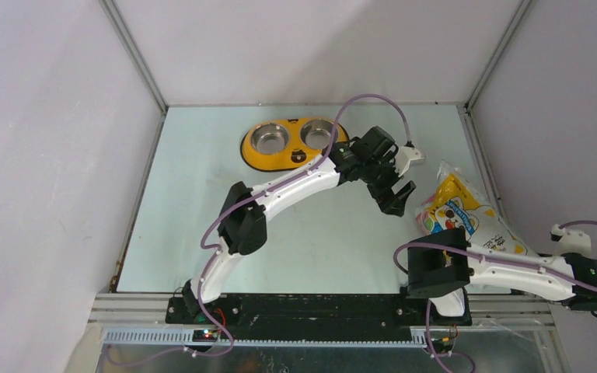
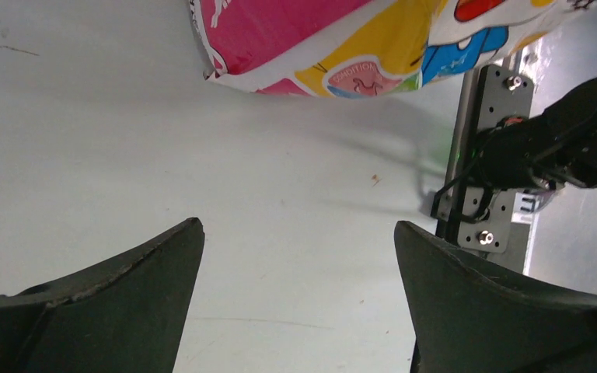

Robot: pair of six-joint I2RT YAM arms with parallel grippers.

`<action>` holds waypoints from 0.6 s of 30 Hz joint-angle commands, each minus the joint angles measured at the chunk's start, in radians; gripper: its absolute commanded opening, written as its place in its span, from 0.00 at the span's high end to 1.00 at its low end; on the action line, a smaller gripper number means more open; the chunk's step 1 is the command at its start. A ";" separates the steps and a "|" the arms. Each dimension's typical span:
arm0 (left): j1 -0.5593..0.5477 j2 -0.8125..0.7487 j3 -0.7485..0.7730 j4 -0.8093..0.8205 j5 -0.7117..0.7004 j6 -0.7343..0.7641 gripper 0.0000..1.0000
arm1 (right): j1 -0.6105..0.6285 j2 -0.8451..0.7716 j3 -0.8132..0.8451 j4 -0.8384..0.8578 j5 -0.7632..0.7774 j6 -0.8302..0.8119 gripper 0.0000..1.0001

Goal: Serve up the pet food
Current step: Move the pet food bag to the center of the board.

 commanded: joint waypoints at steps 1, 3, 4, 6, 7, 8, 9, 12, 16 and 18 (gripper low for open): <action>0.003 0.015 0.055 0.069 0.039 -0.094 0.00 | -0.031 0.033 -0.002 -0.094 -0.041 -0.118 0.10; 0.002 0.021 0.055 0.097 0.032 -0.126 0.00 | -0.036 0.046 -0.002 -0.105 -0.053 -0.111 0.10; 0.002 0.023 0.055 0.111 0.029 -0.136 0.00 | -0.036 0.051 -0.002 -0.111 -0.059 -0.103 0.10; 0.002 0.032 0.055 0.126 0.038 -0.159 0.00 | -0.036 0.068 -0.002 -0.152 -0.080 -0.102 0.09; 0.002 0.037 0.055 0.137 0.042 -0.173 0.00 | -0.034 0.080 -0.002 -0.175 -0.099 -0.096 0.08; 0.002 0.040 0.056 0.146 0.050 -0.180 0.00 | -0.033 0.086 -0.003 -0.183 -0.108 -0.080 0.08; 0.002 0.047 0.058 0.150 0.054 -0.193 0.00 | -0.031 0.096 -0.003 -0.186 -0.126 -0.066 0.07; 0.002 0.064 0.074 0.159 0.066 -0.210 0.00 | -0.016 0.115 -0.003 -0.164 -0.165 0.021 0.07; 0.002 0.095 0.111 0.160 0.069 -0.237 0.00 | 0.029 0.123 -0.032 -0.077 -0.172 0.134 0.07; 0.002 0.114 0.131 0.161 0.070 -0.250 0.00 | 0.060 0.101 -0.070 -0.016 -0.160 0.188 0.07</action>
